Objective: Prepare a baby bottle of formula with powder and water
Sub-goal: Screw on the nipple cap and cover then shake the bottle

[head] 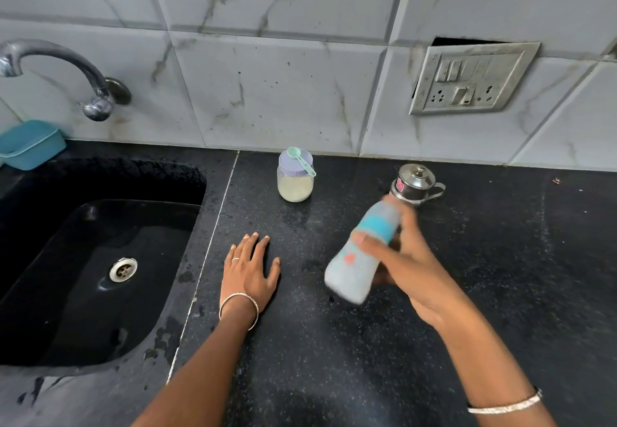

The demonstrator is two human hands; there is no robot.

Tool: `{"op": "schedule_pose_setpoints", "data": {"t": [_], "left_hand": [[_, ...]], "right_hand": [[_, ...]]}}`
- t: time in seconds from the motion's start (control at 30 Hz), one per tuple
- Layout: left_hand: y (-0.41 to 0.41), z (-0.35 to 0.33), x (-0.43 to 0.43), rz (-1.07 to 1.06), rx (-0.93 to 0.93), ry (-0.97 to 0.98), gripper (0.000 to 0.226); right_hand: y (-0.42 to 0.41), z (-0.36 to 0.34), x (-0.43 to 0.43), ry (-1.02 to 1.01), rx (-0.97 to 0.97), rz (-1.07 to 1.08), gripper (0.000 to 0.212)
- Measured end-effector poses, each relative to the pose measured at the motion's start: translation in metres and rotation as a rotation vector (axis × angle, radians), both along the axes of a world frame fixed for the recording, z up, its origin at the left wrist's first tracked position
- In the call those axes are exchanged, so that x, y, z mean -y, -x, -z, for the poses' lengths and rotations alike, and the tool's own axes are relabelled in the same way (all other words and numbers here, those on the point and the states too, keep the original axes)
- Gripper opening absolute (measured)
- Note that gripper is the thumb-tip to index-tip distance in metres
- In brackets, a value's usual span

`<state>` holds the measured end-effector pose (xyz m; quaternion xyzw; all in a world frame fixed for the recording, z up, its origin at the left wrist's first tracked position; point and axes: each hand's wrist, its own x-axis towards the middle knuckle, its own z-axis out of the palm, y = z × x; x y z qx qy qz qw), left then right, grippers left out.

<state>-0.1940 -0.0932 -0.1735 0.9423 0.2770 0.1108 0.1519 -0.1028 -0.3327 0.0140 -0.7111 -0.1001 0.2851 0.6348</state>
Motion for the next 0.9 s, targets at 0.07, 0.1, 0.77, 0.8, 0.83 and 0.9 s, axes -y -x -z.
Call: {"op": "schedule_pose_setpoints", "data": {"t": [0.07,0.1,0.77,0.8,0.83,0.9], "left_hand": [[0.000,0.000,0.000,0.001,0.011,0.002,0.066],[0.000,0.000,0.000,0.001,0.015,-0.003,0.067],[0.000,-0.001,-0.001,0.004,-0.011,-0.001,0.059],[0.000,-0.001,0.000,0.005,-0.011,0.002,0.059],[0.000,-0.001,0.000,0.006,-0.011,0.003,0.060],[0.000,-0.002,0.000,0.004,-0.010,0.002,0.065]], "right_hand": [[0.002,0.000,0.001,0.043,-0.057,-0.055,0.082],[0.001,0.002,-0.001,0.000,-0.047,0.042,0.074],[0.003,-0.008,0.000,-0.214,-0.065,0.208,0.076],[0.004,-0.006,0.000,-0.204,-0.047,0.202,0.075],[0.006,-0.006,0.000,-0.154,-0.044,0.120,0.077],[0.009,-0.013,0.002,-0.051,-0.092,-0.113,0.084]]}}
